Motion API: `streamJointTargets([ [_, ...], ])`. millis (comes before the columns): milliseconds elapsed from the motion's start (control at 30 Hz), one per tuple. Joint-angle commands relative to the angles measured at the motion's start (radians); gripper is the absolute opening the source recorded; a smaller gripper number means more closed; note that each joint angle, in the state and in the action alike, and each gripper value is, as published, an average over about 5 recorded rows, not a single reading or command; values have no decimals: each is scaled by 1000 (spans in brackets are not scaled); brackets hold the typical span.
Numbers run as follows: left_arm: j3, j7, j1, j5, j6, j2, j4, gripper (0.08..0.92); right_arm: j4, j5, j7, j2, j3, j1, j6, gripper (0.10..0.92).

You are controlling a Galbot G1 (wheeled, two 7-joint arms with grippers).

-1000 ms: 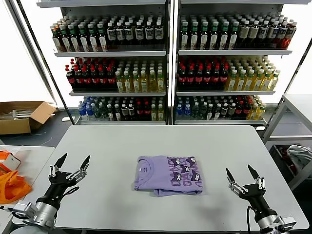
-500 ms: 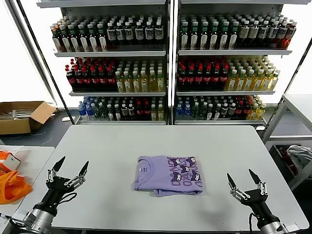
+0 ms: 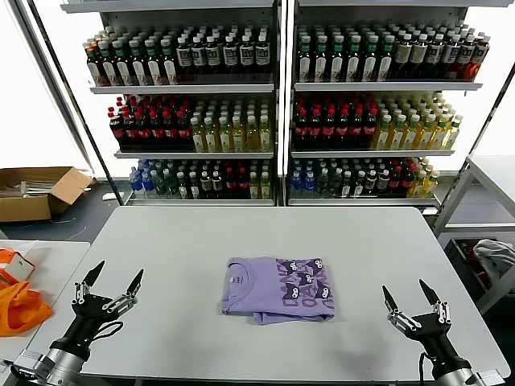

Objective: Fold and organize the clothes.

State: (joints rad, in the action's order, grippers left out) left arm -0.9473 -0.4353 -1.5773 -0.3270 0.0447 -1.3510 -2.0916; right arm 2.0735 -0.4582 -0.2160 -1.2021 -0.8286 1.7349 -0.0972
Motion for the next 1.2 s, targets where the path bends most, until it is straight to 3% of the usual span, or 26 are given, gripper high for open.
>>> streamJointTargets([
  [33, -12, -14, -6, 2, 13, -2, -8, 823, 14, -1, -13, -11, -17, 11, 0, 823],
  [1200, -14, -15, 0, -28, 8, 0, 2, 823, 11, -35, -66, -46, -56, -6, -20, 823],
])
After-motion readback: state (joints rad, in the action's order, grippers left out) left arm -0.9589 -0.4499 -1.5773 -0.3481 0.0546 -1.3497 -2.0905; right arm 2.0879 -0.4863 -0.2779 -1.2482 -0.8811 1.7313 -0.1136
